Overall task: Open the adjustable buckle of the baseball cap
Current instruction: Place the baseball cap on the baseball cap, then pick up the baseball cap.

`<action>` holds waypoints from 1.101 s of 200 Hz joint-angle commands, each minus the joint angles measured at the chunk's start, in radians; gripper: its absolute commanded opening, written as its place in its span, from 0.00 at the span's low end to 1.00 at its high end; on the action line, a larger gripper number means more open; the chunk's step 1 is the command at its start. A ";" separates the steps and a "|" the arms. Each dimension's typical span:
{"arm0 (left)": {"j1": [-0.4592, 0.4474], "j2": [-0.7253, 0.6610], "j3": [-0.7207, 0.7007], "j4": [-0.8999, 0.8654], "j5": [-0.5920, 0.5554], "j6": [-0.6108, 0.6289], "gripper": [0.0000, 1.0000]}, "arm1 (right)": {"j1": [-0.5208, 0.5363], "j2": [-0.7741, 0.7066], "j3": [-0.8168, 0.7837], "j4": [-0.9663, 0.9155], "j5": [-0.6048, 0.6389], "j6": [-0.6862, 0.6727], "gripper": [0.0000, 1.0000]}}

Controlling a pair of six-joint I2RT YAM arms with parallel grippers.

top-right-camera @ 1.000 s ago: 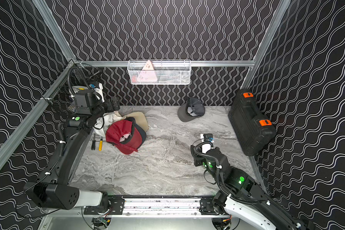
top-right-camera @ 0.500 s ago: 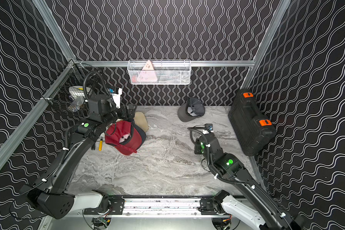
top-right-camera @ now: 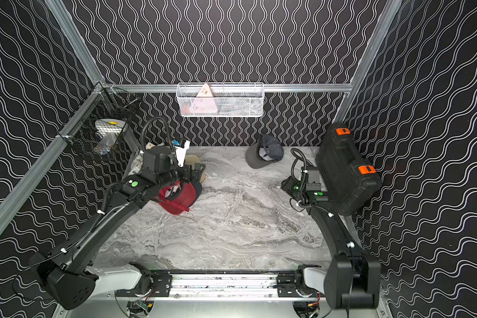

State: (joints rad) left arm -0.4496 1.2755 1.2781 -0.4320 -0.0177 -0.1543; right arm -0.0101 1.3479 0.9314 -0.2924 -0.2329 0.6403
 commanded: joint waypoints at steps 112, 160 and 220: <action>-0.098 -0.028 -0.145 0.105 -0.045 -0.041 0.98 | -0.050 0.728 0.537 0.116 -0.134 0.248 0.65; -0.101 -0.027 -0.153 0.111 -0.052 -0.041 0.98 | -0.044 0.820 0.593 0.151 -0.145 0.256 0.67; -0.100 -0.030 -0.152 0.107 -0.052 -0.036 0.98 | -0.009 0.844 0.662 0.171 -0.135 0.273 0.68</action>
State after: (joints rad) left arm -0.5499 1.2480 1.1263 -0.3508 -0.0597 -0.1871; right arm -0.0349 2.1921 1.5726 -0.1520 -0.3820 0.8822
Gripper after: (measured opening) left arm 0.981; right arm 0.675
